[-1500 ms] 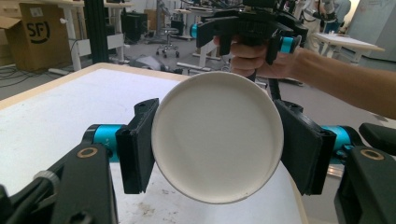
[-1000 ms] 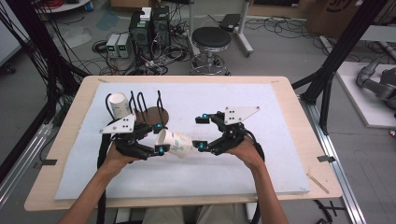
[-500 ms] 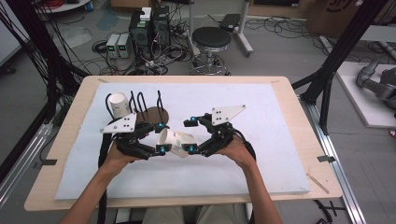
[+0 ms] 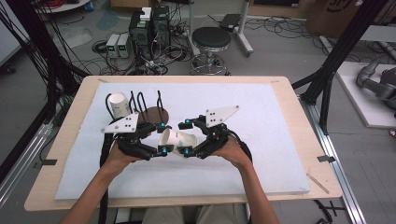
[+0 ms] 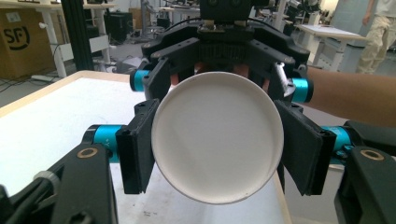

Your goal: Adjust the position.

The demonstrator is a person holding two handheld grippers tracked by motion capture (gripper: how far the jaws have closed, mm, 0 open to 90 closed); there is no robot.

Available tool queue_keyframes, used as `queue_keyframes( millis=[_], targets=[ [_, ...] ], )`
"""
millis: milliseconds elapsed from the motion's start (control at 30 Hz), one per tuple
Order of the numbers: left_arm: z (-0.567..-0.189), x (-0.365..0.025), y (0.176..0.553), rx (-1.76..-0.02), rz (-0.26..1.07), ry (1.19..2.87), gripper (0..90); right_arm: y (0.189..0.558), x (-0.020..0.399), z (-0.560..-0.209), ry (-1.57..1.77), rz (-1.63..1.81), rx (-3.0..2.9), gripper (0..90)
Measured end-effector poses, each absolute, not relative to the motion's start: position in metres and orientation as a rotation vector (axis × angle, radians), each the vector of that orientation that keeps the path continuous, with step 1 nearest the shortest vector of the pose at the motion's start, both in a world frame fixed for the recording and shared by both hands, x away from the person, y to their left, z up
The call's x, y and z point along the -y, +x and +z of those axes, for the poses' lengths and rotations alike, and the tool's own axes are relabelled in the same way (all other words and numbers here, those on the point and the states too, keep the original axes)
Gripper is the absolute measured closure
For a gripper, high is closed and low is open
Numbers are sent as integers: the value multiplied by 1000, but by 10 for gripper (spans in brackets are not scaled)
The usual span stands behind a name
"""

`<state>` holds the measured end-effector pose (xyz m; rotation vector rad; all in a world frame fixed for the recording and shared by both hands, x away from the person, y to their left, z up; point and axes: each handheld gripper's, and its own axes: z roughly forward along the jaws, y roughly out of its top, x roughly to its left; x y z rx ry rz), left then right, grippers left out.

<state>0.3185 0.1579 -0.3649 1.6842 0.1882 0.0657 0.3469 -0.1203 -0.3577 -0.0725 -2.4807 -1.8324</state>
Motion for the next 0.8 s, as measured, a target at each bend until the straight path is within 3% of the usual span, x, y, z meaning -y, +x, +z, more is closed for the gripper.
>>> queue_keyframes(
  millis=[800],
  targets=[
    [-352,-157,317,-167,75,1663,346,348,110,-365,-54,-1789,2460,187]
  ],
)
